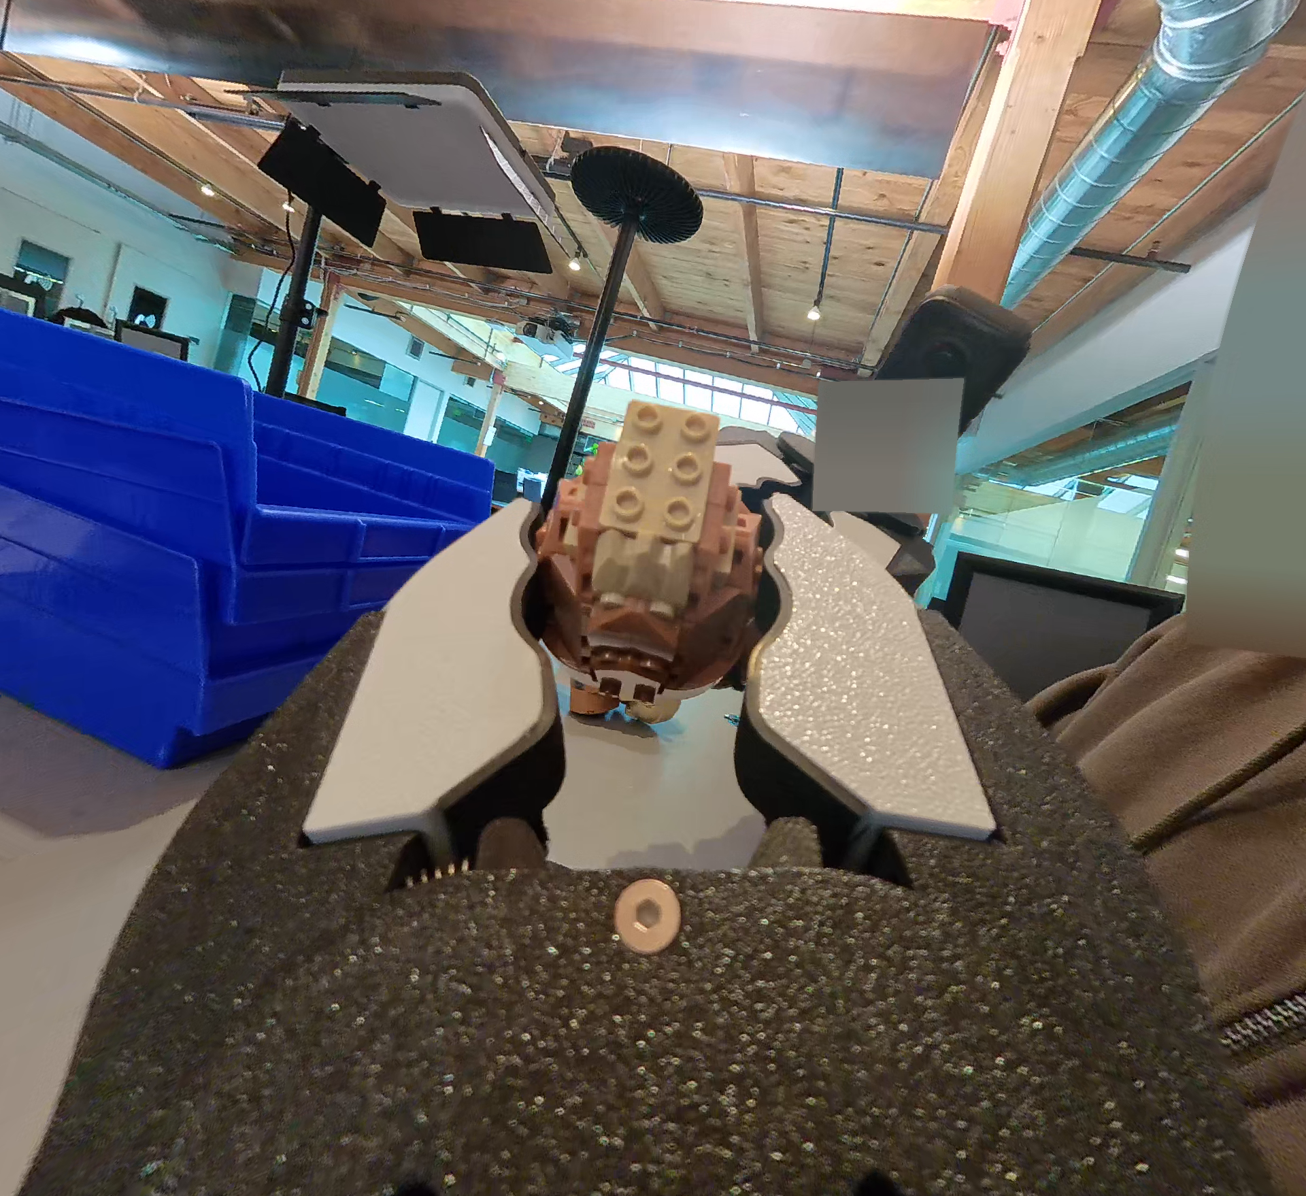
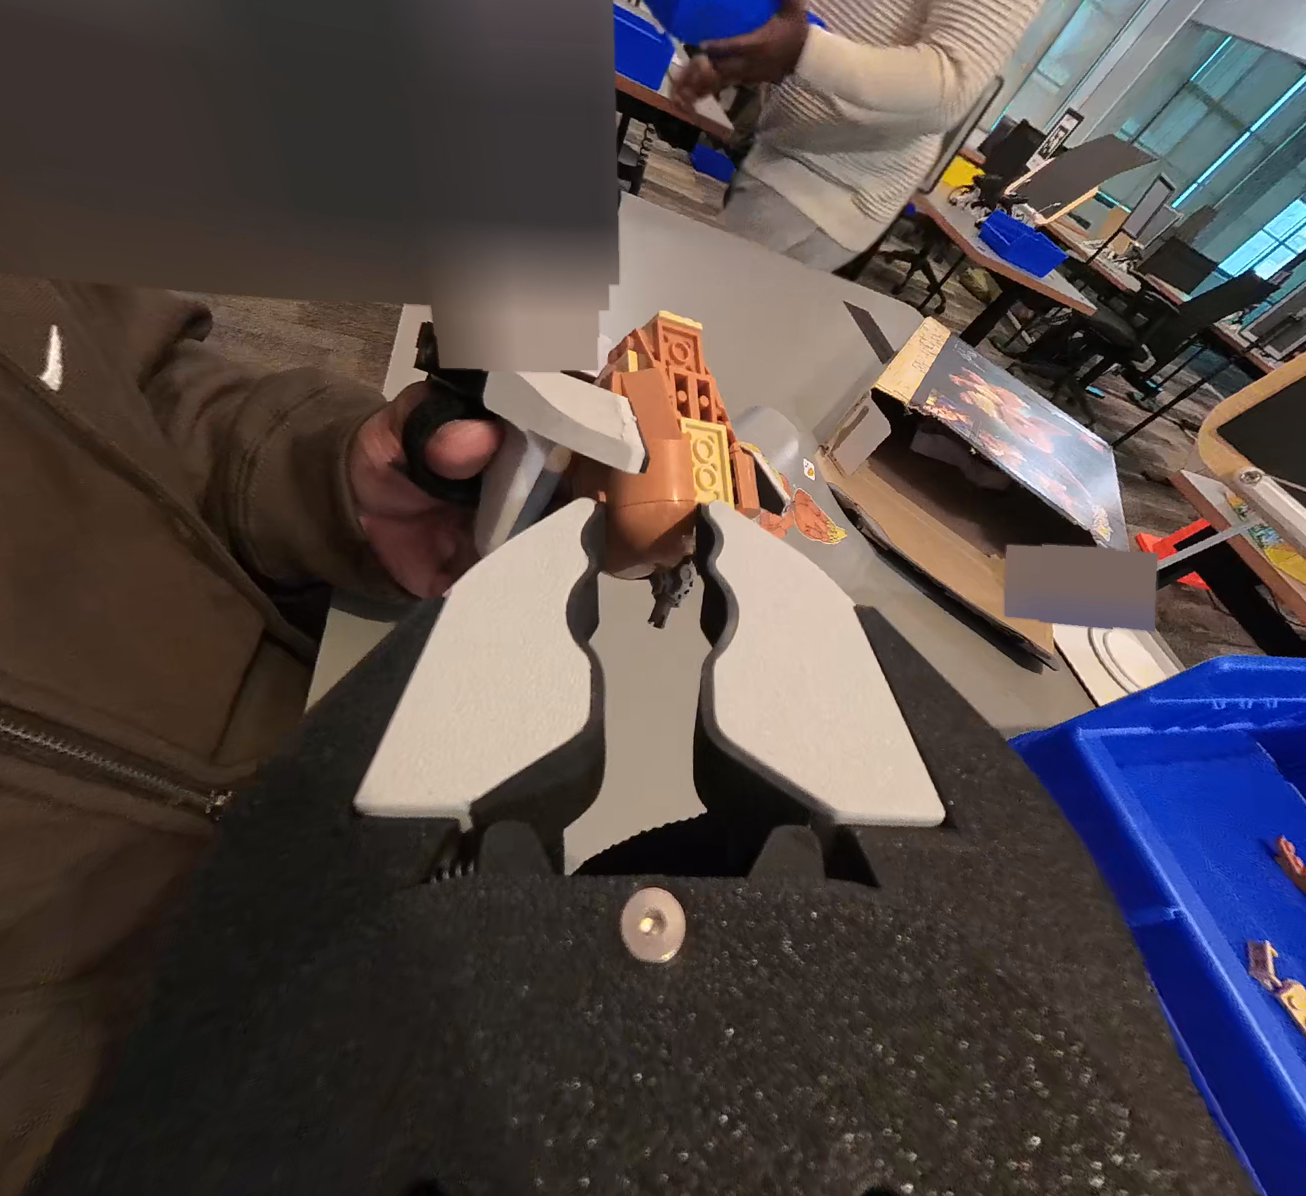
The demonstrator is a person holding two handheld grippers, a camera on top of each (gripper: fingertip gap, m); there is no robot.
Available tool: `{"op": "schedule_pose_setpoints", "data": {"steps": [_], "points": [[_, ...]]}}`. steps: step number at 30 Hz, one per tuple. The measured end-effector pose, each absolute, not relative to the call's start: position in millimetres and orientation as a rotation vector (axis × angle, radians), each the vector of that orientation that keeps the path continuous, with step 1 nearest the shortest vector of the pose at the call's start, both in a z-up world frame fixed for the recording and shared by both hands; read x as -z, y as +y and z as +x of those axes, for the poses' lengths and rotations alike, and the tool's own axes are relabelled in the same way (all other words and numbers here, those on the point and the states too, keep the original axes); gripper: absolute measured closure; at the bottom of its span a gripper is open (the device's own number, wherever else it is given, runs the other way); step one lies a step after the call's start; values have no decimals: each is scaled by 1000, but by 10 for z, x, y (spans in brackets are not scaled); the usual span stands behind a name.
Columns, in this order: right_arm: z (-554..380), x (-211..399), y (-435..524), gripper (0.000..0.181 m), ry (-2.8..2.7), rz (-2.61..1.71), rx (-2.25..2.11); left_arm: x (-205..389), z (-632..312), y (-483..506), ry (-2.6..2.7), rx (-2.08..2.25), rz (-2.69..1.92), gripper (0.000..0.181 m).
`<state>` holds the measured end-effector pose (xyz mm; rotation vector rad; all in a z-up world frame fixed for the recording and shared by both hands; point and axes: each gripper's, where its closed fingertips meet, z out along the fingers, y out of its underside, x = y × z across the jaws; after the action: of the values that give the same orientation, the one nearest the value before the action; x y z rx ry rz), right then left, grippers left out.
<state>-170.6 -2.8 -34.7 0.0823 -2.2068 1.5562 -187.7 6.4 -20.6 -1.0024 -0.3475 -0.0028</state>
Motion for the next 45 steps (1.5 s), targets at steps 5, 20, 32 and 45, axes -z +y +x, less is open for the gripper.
{"op": "schedule_pose_setpoints", "data": {"steps": [5, 20, 32, 45], "points": [[-1688, 344, -38, 158, -2229, 64, -1556, 188, -1864, 48, -341, 1, -989, 124], [-1693, 271, -97, 160, -1890, 276, -1393, 213, -1973, -32, -420, 291, -847, 124], [-3161, -213, 860, 159, -1636, -375, -1307, 203, -2034, -121, -443, 365, -764, 124], [-2748, 286, 597, 146, -1865, -361, -1495, 248, -2157, -201, -509, 474, -667, 124]]}}
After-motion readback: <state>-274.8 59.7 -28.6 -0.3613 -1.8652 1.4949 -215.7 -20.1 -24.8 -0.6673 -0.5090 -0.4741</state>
